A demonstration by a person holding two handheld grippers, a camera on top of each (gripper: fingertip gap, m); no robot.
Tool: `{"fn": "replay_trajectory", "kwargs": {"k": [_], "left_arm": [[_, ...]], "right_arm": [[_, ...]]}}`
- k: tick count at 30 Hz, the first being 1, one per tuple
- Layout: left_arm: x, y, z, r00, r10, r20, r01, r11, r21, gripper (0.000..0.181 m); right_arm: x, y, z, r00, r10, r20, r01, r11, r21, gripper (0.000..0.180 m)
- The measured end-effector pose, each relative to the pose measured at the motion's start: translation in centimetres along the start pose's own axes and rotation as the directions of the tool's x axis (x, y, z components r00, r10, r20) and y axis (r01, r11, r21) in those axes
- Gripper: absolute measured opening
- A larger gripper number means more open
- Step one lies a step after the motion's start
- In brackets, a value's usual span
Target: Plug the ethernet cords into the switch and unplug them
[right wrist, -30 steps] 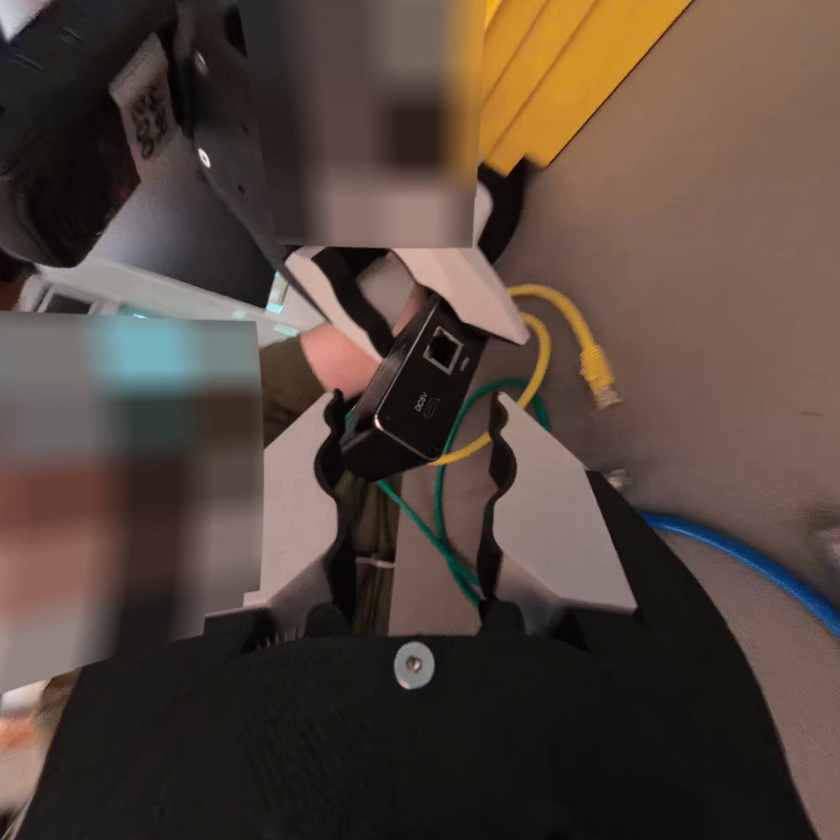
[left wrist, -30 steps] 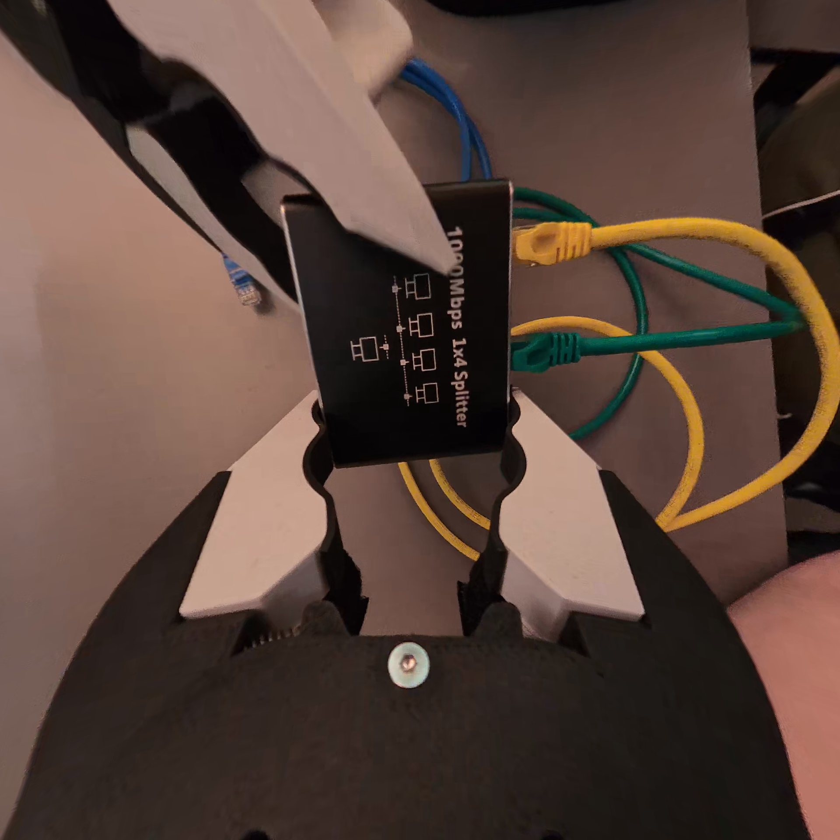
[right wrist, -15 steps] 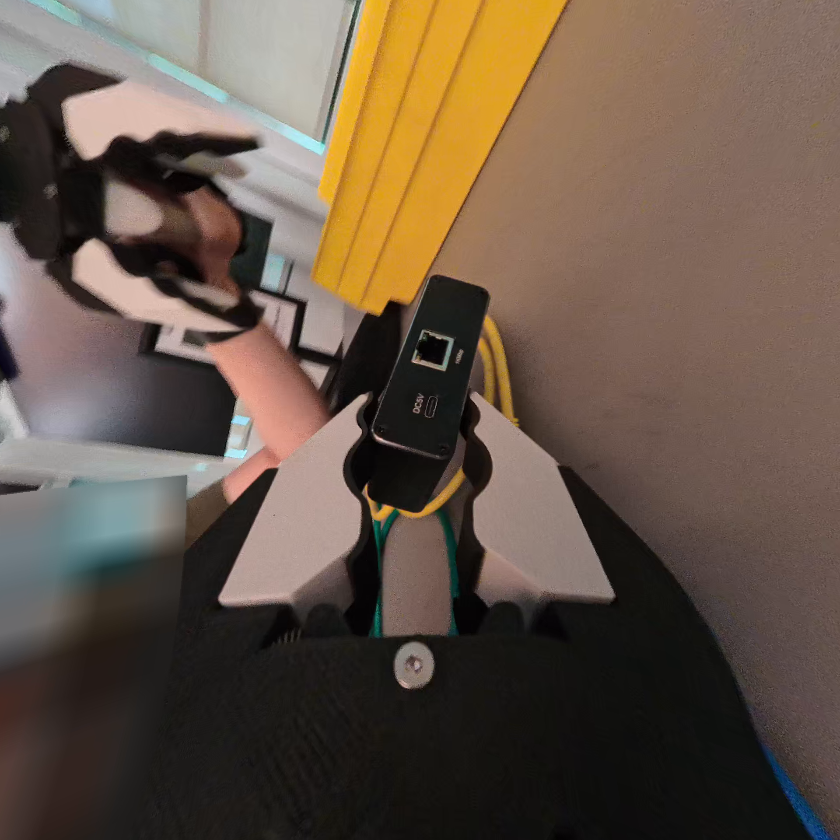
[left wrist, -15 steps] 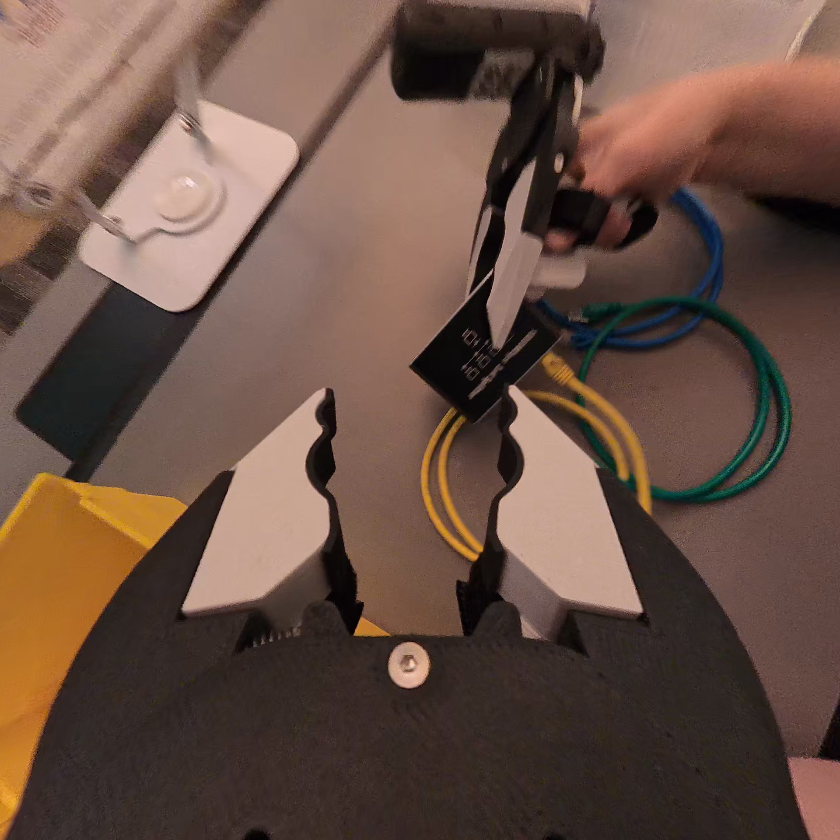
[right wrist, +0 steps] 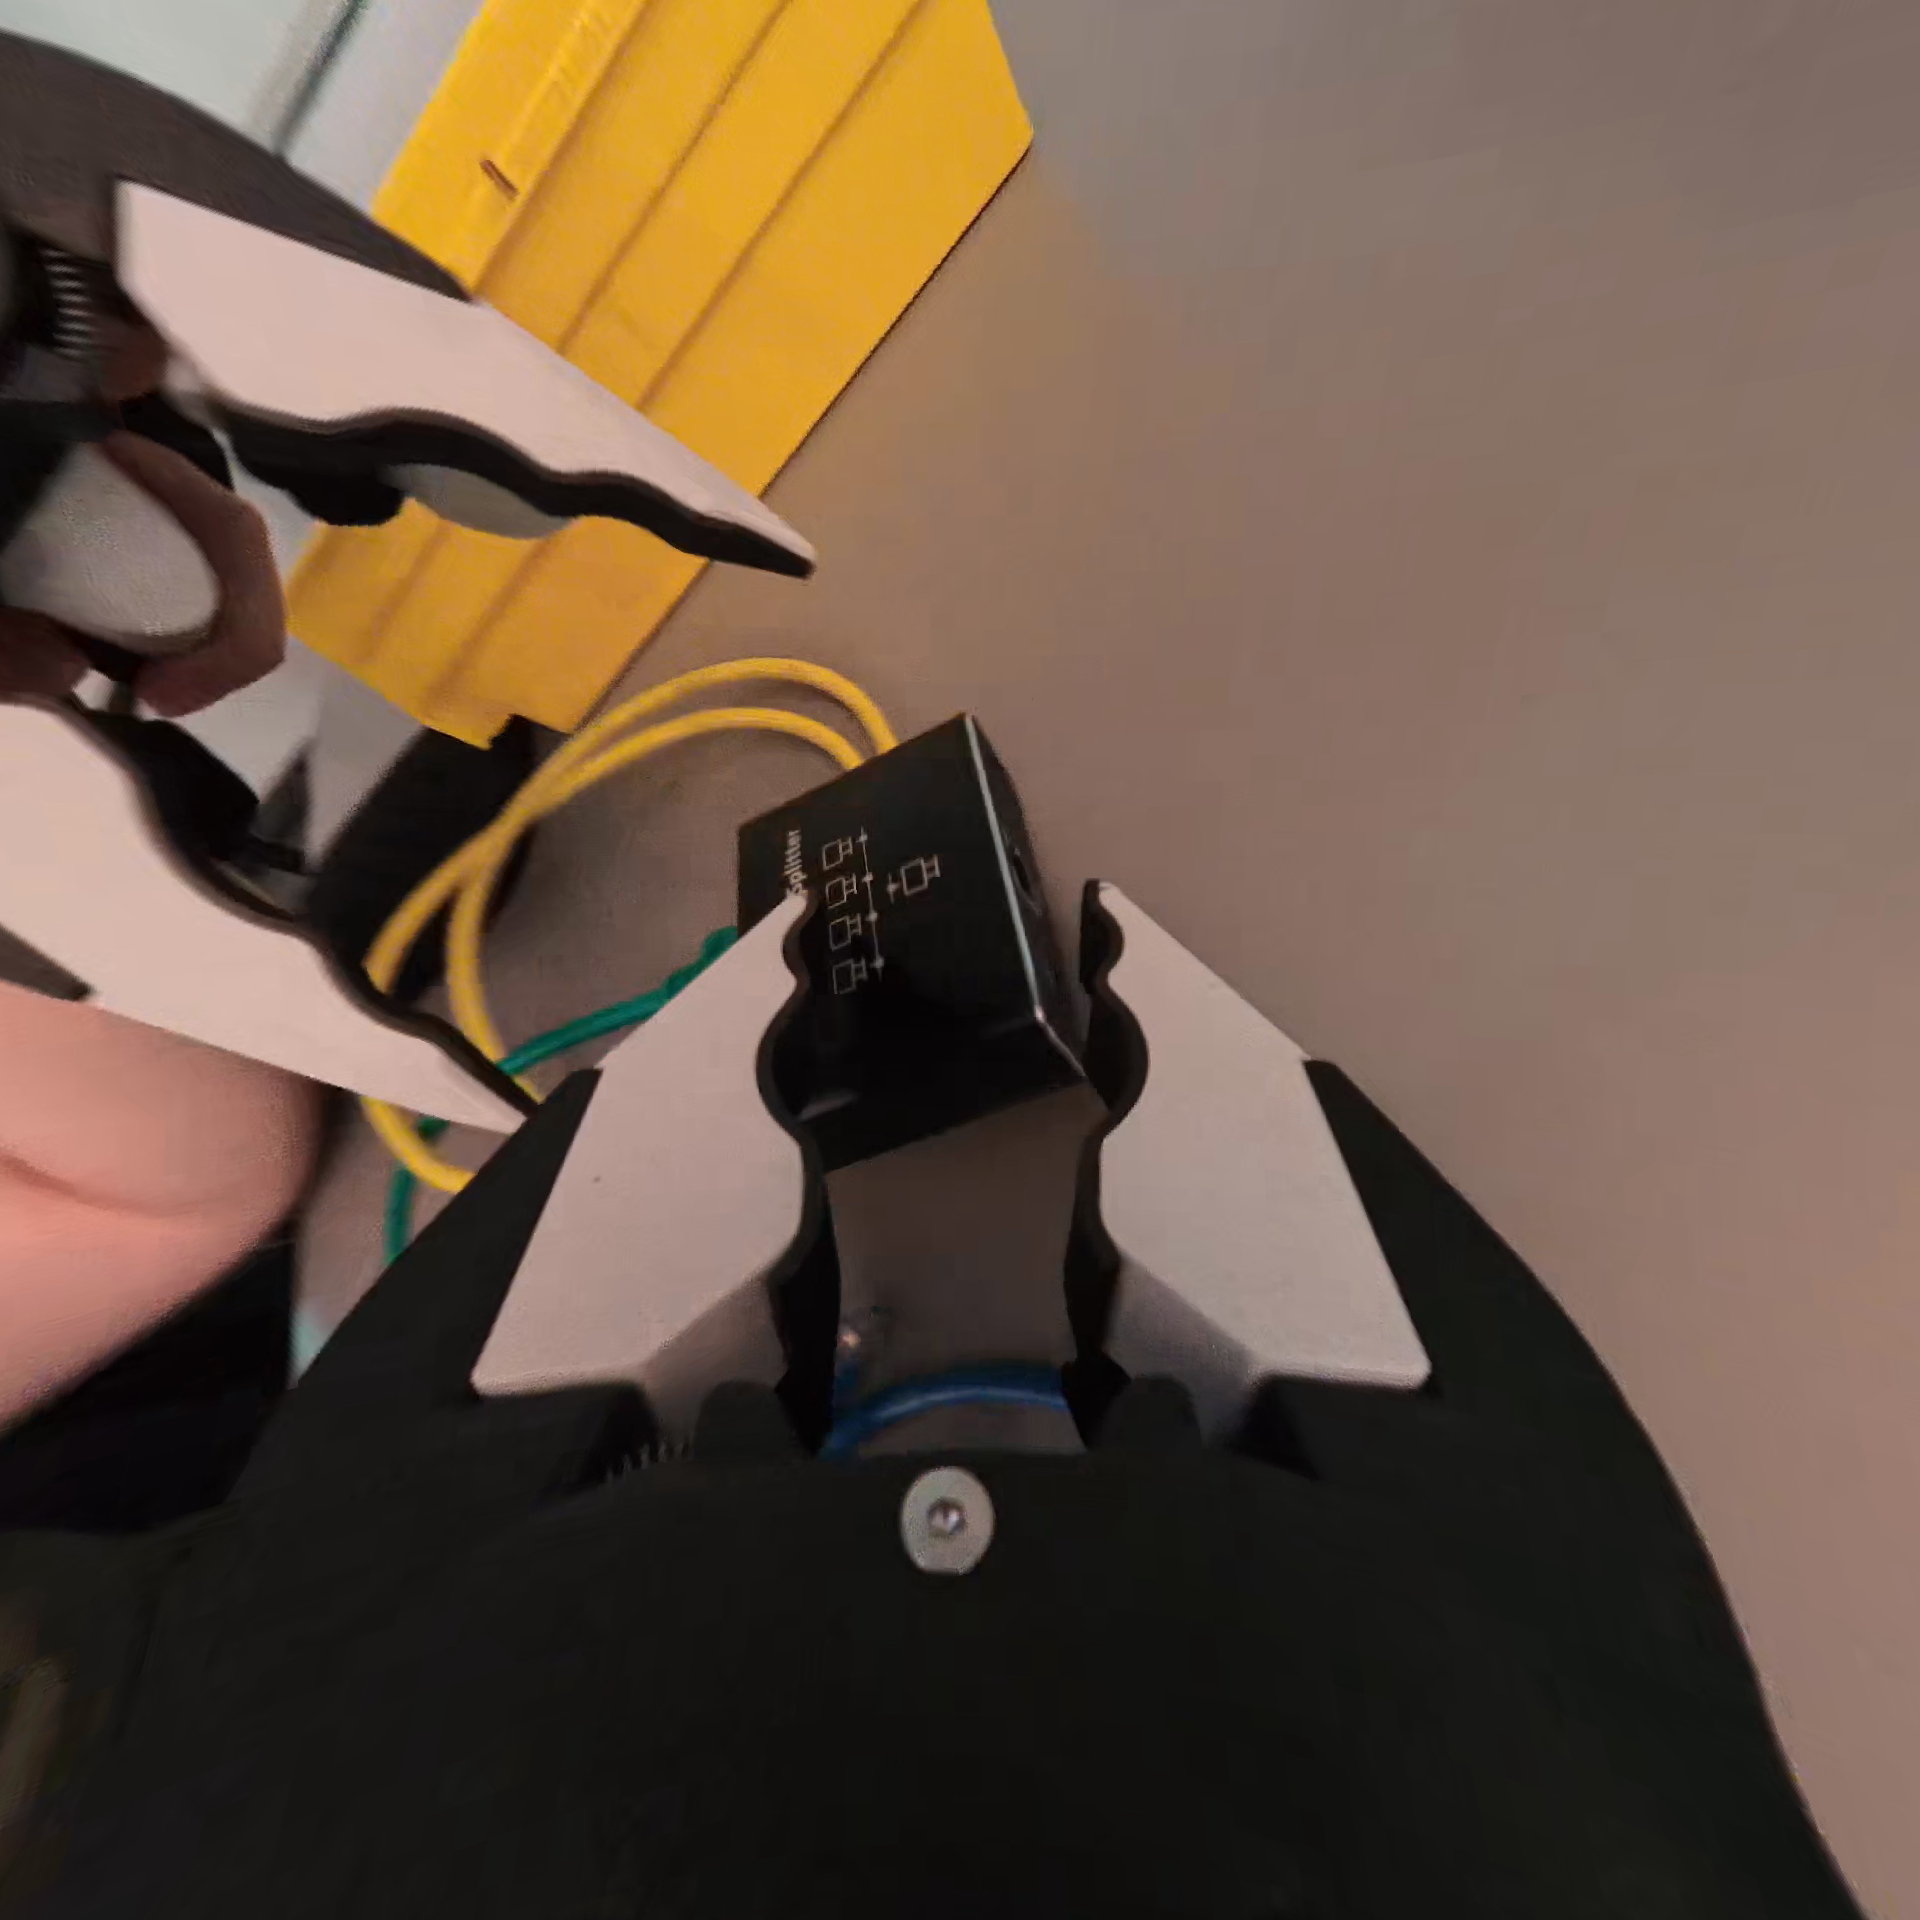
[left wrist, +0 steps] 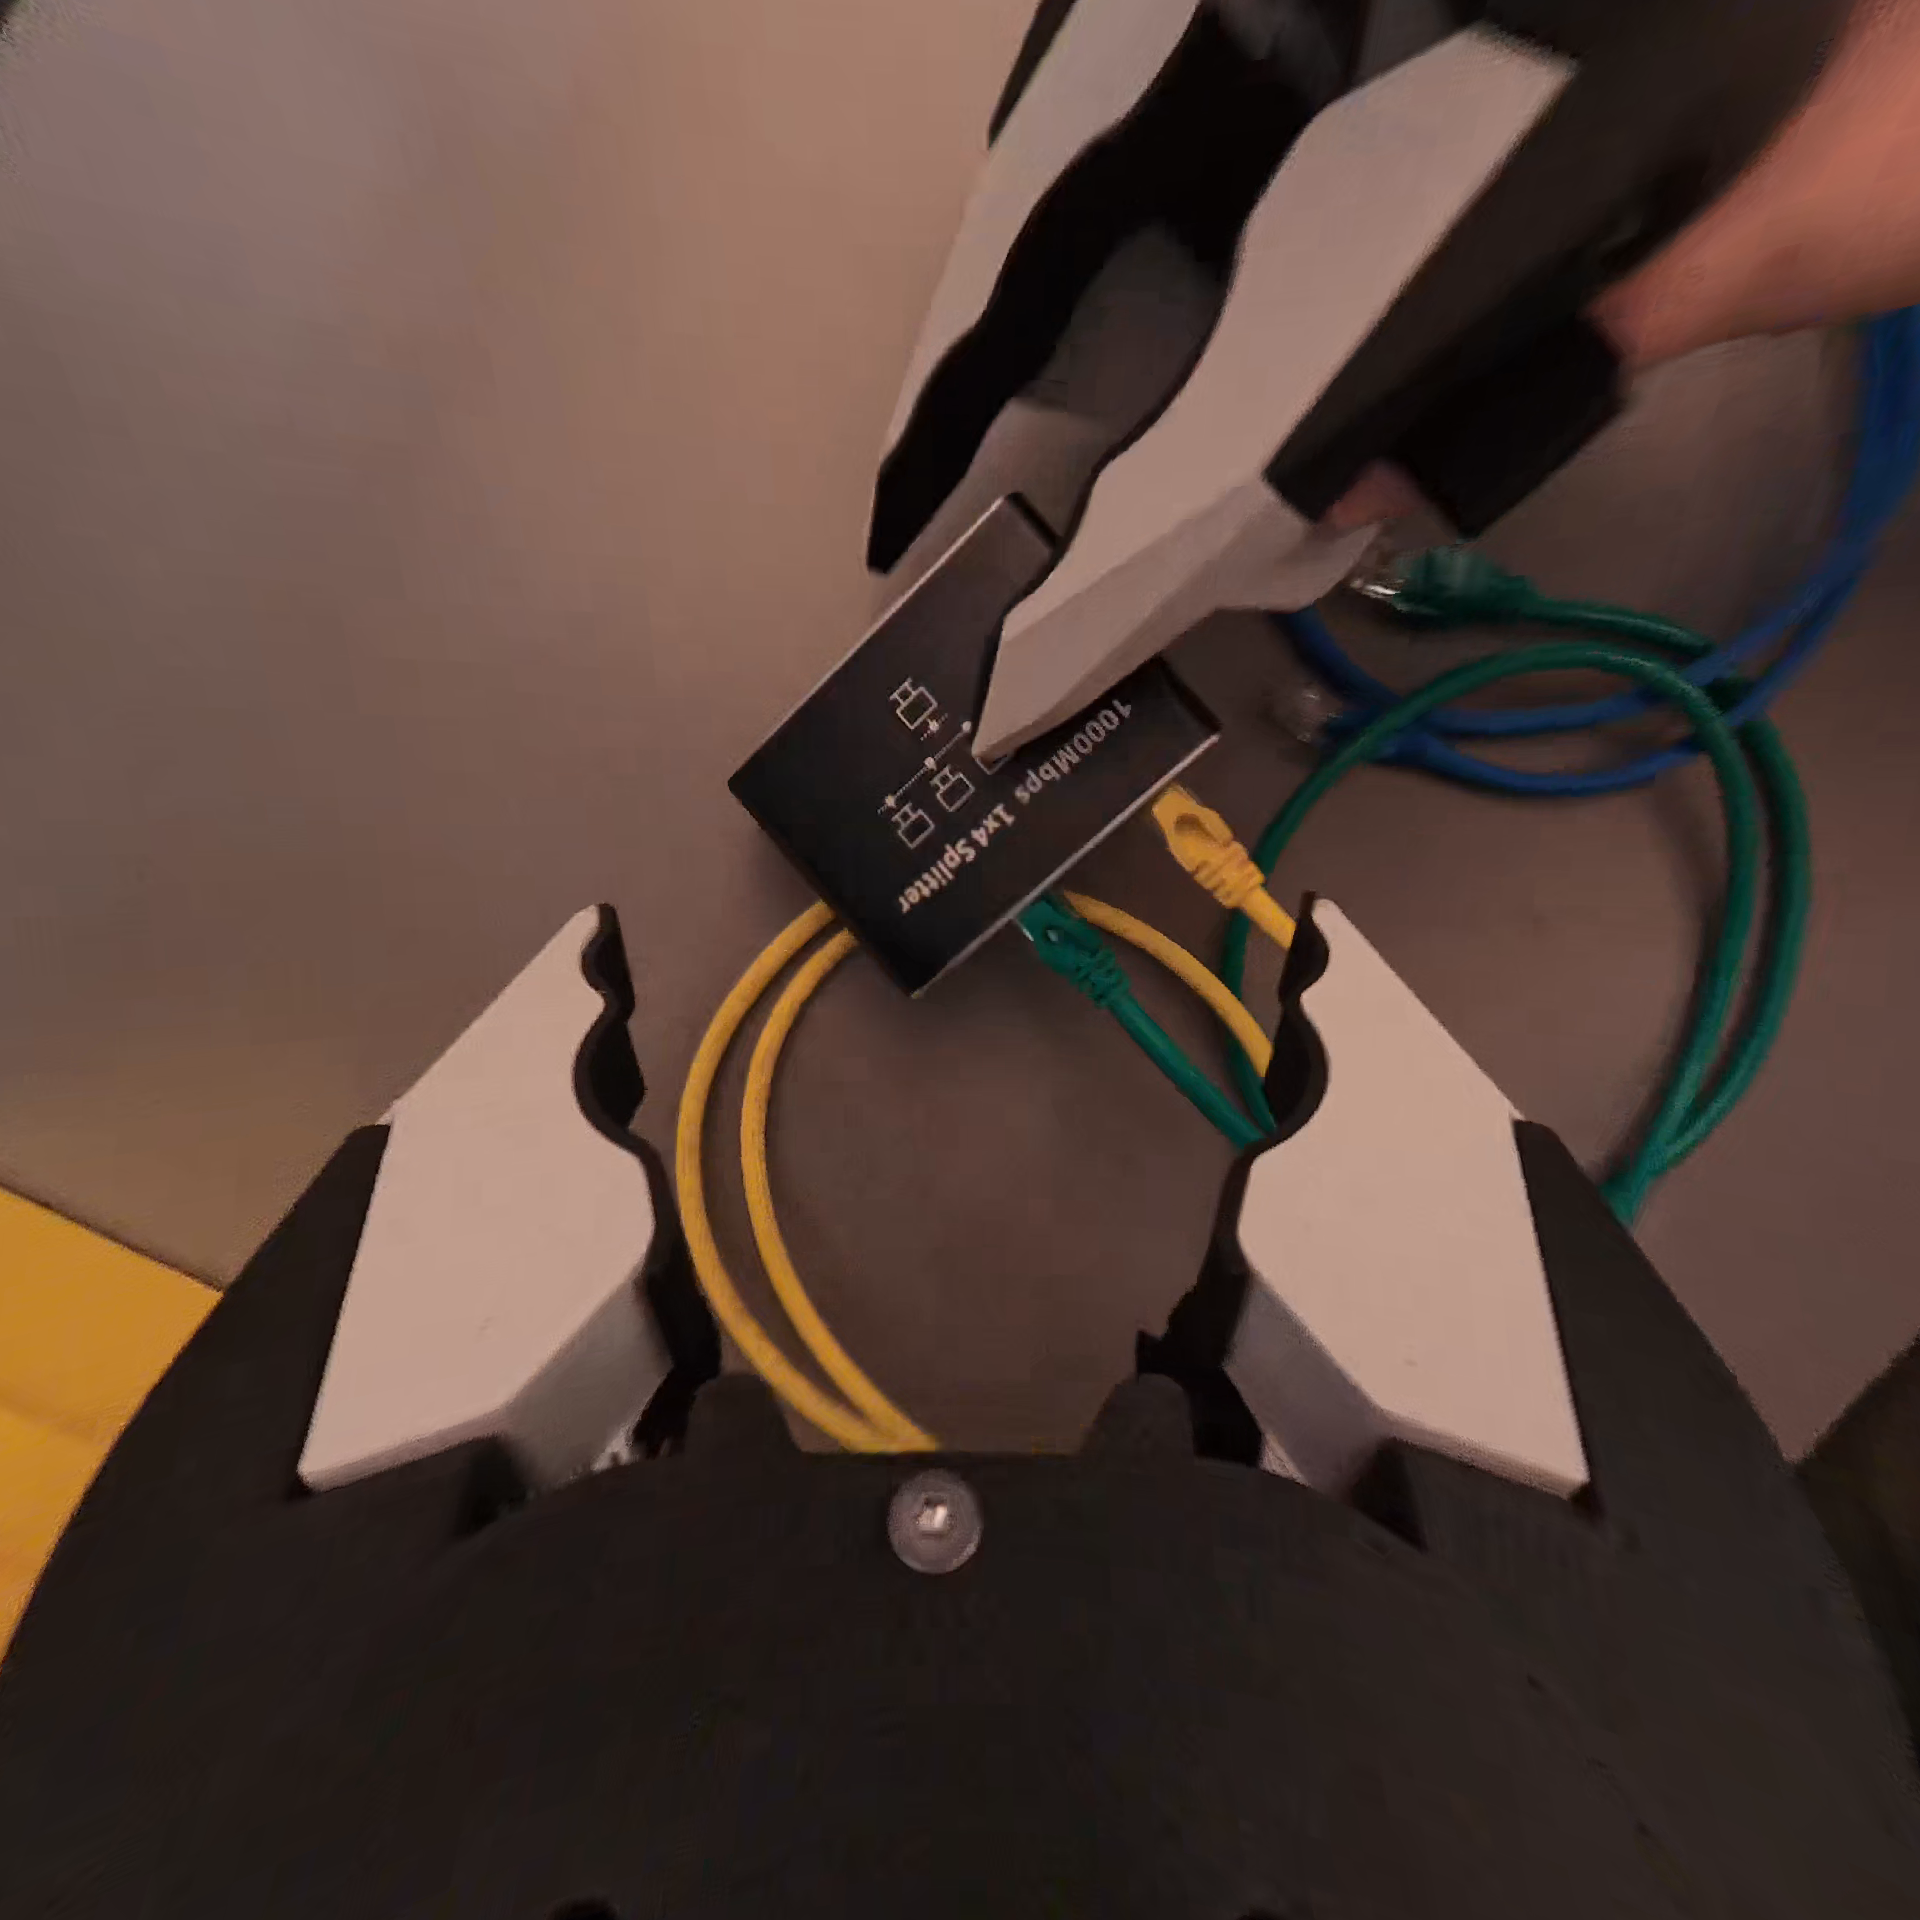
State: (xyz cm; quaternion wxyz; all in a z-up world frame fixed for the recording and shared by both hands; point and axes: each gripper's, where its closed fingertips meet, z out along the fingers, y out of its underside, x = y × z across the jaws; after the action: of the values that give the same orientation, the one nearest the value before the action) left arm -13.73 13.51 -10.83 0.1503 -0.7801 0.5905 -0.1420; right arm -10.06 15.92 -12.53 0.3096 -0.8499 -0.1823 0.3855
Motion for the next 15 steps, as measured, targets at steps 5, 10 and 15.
{"fn": "replay_trajectory", "kwargs": {"k": [5,10,15], "left_arm": [[0.7,-0.5,2.5,1.000,-0.027,0.000,0.027,0.998,-0.056,0.132],[0.7,1.1,3.7,0.999,-0.033,0.014,0.035,0.987,-0.156,0.138],[0.3,2.7,4.7,0.999,-0.018,0.039,0.027,0.968,-0.249,0.142]], "right_arm": [[0.4,-1.0,-3.1,0.960,-0.262,-0.097,0.256,0.964,-0.070,0.051],[3.1,1.5,-6.6,0.820,-0.534,-0.208,0.440,0.819,-0.367,0.044],[5.7,4.4,-8.0,0.786,-0.567,-0.247,0.354,0.739,-0.573,0.032]]}}
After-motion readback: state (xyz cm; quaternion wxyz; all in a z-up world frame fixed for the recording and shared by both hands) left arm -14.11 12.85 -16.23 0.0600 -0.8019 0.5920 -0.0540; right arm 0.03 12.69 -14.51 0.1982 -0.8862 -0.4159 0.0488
